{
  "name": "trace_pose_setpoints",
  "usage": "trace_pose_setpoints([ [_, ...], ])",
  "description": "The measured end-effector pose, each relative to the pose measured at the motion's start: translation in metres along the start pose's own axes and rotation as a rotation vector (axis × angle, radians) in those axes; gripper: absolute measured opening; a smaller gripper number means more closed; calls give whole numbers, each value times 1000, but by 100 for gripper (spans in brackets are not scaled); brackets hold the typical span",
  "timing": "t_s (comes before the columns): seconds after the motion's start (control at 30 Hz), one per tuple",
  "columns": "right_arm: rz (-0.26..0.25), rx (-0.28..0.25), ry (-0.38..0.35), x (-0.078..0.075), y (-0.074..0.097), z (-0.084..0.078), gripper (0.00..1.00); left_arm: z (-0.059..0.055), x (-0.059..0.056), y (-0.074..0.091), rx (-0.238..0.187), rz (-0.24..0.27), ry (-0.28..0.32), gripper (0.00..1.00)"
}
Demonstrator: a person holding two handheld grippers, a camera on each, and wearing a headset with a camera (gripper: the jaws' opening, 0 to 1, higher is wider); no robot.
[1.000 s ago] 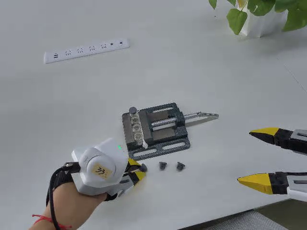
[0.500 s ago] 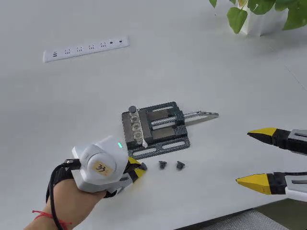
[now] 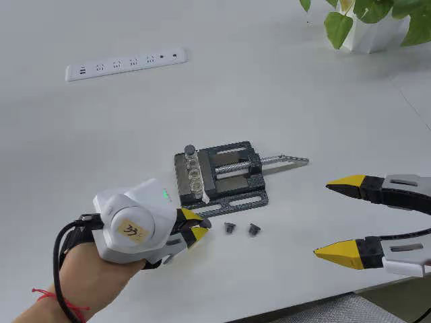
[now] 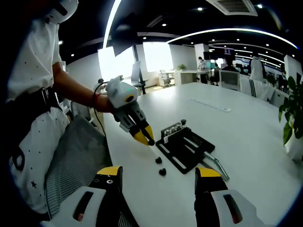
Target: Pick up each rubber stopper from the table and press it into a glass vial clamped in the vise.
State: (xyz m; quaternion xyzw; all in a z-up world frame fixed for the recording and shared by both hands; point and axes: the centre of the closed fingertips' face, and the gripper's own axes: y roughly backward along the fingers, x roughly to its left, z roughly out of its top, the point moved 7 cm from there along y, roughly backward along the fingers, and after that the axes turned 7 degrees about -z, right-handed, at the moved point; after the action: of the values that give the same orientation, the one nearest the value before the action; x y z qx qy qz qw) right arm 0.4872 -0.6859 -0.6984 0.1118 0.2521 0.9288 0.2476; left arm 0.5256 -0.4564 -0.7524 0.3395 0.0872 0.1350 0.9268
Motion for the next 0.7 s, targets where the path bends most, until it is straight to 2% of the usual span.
trace_pose_setpoints([
  [0.07,24,33,-1,-1,-4,8,57,10,-3,6,-34,-5,-18,4],
  [0.17,59,38,64,-3,-12,29,54,27,-8,18,-88,-9,-49,4],
  [0.33,130,59,162,7,-24,64,47,53,-18,36,-155,-12,-93,4],
  [0.47,182,80,237,10,-33,79,41,67,-27,46,-196,-23,-122,4],
  [0.57,229,92,270,16,-38,89,36,72,-31,50,-220,-30,-138,4],
  [0.6,245,97,301,18,-39,94,33,74,-33,52,-226,-34,-144,4],
  [0.7,282,119,319,22,-43,99,26,78,-38,55,-240,-47,-157,3],
])
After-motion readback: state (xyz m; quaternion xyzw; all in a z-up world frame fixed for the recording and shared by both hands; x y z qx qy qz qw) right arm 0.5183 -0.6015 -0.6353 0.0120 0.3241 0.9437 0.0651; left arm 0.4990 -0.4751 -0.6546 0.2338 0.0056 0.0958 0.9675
